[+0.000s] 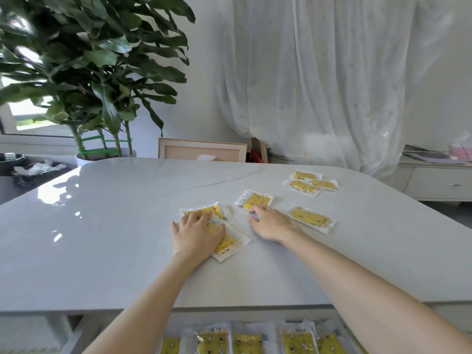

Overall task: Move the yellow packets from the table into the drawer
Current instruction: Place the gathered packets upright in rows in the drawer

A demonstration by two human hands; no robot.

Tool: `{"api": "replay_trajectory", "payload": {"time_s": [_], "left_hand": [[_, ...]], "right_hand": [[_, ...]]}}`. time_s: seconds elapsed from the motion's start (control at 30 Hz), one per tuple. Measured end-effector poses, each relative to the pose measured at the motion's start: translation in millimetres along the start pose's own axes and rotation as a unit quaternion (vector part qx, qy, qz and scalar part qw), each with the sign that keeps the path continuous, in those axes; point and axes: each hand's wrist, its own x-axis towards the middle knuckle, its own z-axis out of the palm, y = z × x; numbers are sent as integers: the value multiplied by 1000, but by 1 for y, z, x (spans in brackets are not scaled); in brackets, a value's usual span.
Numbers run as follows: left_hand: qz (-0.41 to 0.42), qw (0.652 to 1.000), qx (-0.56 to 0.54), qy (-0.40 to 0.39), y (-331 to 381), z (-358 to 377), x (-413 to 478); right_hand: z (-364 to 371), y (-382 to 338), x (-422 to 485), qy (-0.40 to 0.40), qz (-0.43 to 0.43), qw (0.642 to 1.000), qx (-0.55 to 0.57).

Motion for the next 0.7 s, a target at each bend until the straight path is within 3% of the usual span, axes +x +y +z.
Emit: {"api": "replay_trajectory", "payload": {"time_s": [0.1,0.5,0.7], "left_hand": [[-1,1000,7,-12,-6,-8,-14],[27,974,81,-210,-13,-58,-62],[76,971,75,-215,-12,-66,-93]], "right_hand": [[-2,-6,-24,-14,-6,1000,-7],[-27,-37,-122,-78,-35,993,-78],[-34,-39,-170,-46,-72,991,-103]]}}
